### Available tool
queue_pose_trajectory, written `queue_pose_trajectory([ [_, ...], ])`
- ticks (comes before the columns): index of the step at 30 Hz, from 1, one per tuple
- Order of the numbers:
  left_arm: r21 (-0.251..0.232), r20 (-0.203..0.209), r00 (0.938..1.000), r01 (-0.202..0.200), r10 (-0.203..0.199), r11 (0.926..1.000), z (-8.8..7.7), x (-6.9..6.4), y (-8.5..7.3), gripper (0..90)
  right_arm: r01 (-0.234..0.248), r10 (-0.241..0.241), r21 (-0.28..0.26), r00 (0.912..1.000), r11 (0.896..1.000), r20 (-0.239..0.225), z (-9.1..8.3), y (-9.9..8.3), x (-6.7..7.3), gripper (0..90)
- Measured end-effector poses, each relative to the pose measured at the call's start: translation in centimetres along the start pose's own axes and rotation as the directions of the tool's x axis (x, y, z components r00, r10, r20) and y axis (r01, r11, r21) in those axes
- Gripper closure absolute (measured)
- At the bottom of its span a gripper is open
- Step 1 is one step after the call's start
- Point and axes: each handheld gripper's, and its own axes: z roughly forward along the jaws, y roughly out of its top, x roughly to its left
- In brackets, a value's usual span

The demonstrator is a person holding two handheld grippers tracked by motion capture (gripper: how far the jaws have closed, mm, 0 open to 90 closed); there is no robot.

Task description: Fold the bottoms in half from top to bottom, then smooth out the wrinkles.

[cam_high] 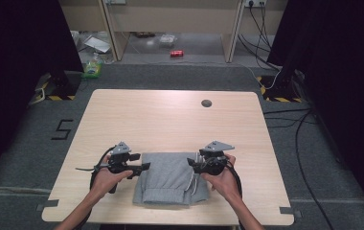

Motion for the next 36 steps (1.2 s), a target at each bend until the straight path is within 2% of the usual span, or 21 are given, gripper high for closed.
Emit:
queue_pose_trajectory([
  [7, 0.010, -0.030, 0.9991, 0.031, -0.031, 0.9995, 0.8, 1.3, 0.6, 32.3, -0.025, 0.025, -0.003, 0.9993, 1.000, 0.026, 0.2, -0.2, -1.2, 36.1],
  [16, 0.018, -0.036, 0.9973, 0.065, -0.064, 0.9977, 1.0, 2.4, 0.4, 30.7, -0.066, 0.066, 0.011, 0.9967, 0.998, 0.048, 0.4, -0.8, -2.4, 35.1],
  [24, 0.023, -0.038, 0.9951, 0.092, -0.091, 0.9955, 1.1, 3.2, 0.1, 29.1, -0.069, 0.068, 0.002, 0.9966, 0.998, 0.046, 0.6, -0.5, -2.6, 34.8],
  [28, 0.022, -0.042, 0.9950, 0.092, -0.091, 0.9955, 1.1, 3.2, 0.1, 28.7, -0.063, 0.063, 0.004, 0.9970, 0.998, 0.044, 1.1, -0.2, -2.7, 34.8],
  [36, 0.025, -0.041, 0.9939, 0.103, -0.102, 0.9943, 1.7, 3.4, -0.1, 28.3, -0.079, 0.078, 0.030, 0.9964, 0.996, 0.034, 2.1, -0.5, -3.0, 35.1],
])
